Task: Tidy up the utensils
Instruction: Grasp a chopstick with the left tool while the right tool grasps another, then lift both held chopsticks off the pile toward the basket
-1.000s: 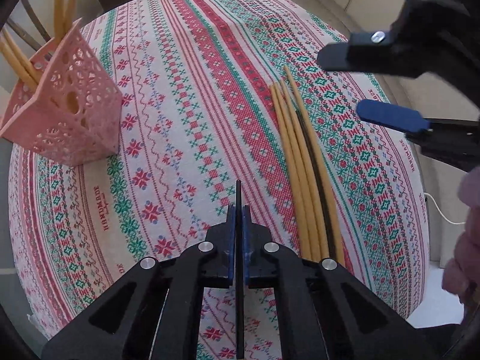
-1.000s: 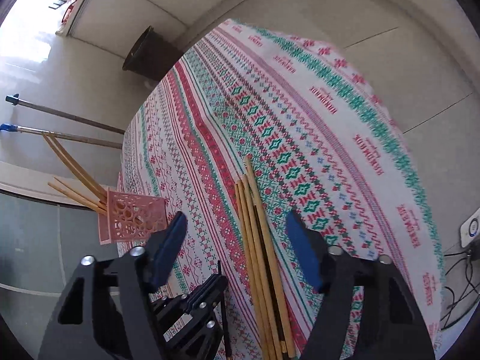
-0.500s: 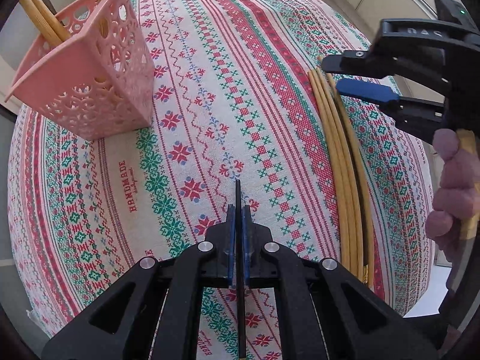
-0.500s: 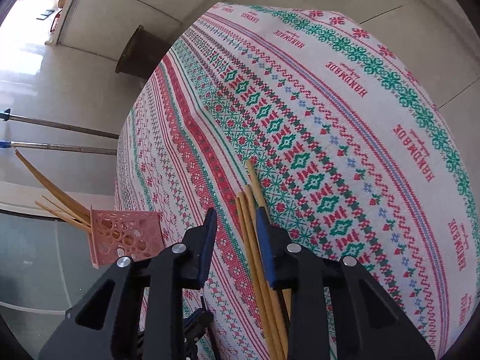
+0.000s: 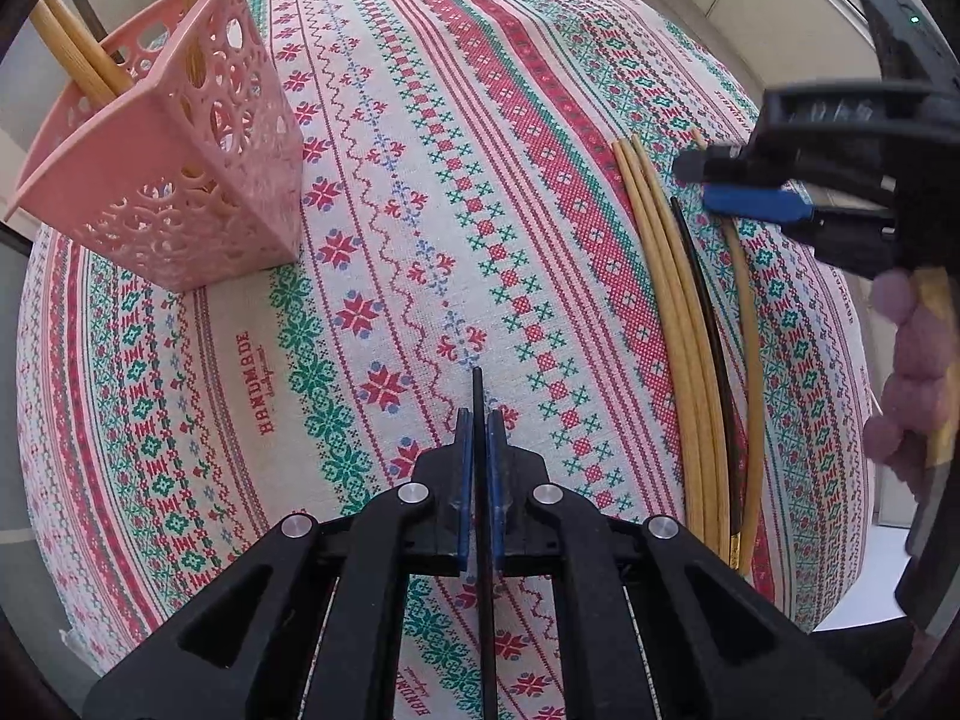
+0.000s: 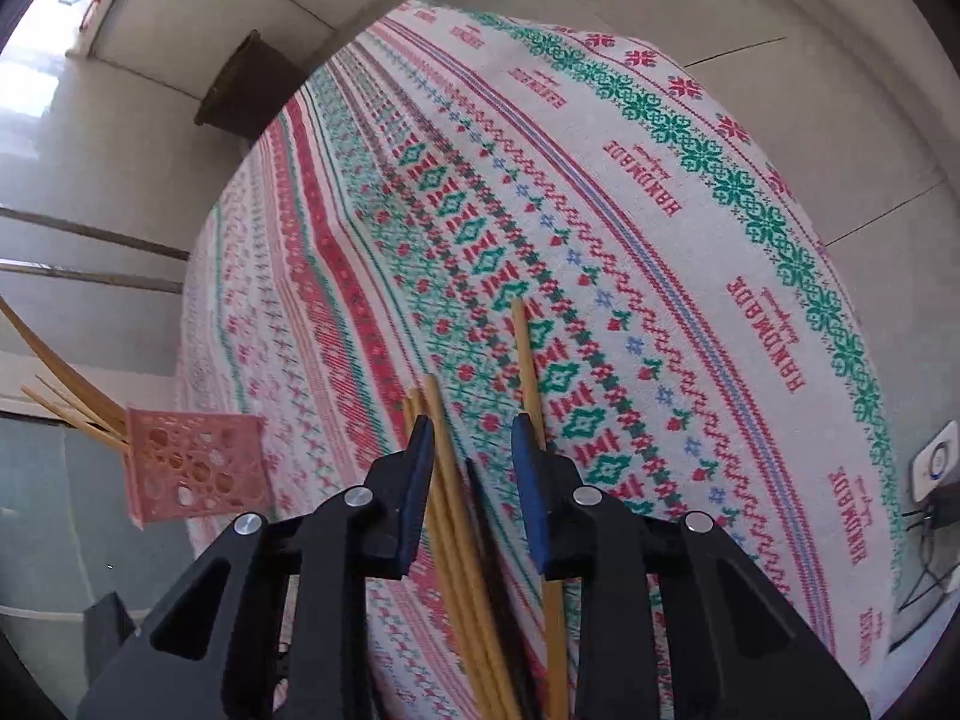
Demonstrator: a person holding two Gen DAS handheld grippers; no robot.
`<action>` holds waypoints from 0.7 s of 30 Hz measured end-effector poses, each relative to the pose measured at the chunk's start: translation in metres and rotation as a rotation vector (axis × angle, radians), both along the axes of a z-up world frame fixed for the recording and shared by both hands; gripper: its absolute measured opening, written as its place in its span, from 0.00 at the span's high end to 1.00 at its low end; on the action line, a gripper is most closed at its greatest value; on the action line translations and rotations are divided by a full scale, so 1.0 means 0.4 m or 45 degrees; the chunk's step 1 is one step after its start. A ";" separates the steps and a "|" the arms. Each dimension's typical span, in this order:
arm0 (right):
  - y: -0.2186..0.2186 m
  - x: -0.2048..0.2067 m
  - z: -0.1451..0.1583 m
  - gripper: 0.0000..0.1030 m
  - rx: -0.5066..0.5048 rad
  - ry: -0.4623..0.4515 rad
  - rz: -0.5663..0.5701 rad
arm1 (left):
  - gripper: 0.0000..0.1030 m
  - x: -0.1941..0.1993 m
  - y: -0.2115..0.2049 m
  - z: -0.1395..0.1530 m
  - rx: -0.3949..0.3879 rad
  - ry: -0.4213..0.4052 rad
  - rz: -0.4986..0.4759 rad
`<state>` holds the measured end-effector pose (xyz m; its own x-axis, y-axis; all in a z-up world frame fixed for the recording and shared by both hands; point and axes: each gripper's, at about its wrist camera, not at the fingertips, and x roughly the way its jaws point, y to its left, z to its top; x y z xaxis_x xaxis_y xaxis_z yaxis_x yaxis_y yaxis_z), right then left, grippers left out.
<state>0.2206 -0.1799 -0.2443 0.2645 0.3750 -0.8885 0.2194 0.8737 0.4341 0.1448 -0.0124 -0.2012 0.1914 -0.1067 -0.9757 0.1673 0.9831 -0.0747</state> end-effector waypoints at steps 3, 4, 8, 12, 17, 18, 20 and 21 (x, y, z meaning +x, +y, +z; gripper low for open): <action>0.044 0.002 0.008 0.75 -0.116 -0.001 0.089 | 0.94 0.005 -0.005 0.000 -0.001 -0.002 -0.003; 0.060 0.002 0.009 0.75 -0.160 -0.001 0.119 | 0.94 0.006 -0.007 0.001 0.000 -0.004 -0.006; 0.119 -0.007 0.012 0.76 -0.313 0.000 0.235 | 0.94 0.007 -0.017 0.007 0.002 -0.011 -0.013; 0.145 -0.018 0.005 0.87 -0.415 -0.024 0.278 | 0.93 0.010 -0.027 0.007 0.007 -0.034 -0.043; 0.115 -0.027 -0.002 0.90 -0.303 -0.054 0.210 | 0.90 0.005 -0.049 0.009 0.047 -0.114 -0.089; 0.107 -0.029 0.003 0.90 -0.278 -0.065 0.205 | 0.90 0.005 -0.052 0.011 0.041 -0.122 -0.083; 0.092 -0.037 0.020 0.90 -0.266 -0.096 0.202 | 0.96 0.005 -0.041 0.012 0.012 -0.132 -0.062; 0.087 -0.043 0.033 0.90 -0.261 -0.112 0.205 | 0.96 0.005 -0.033 0.014 0.001 -0.135 -0.056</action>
<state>0.2034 -0.1453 -0.2312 0.2958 0.2331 -0.9264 0.0395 0.9660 0.2557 0.1470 -0.0255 -0.1957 0.2889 -0.1163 -0.9503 0.2169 0.9747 -0.0534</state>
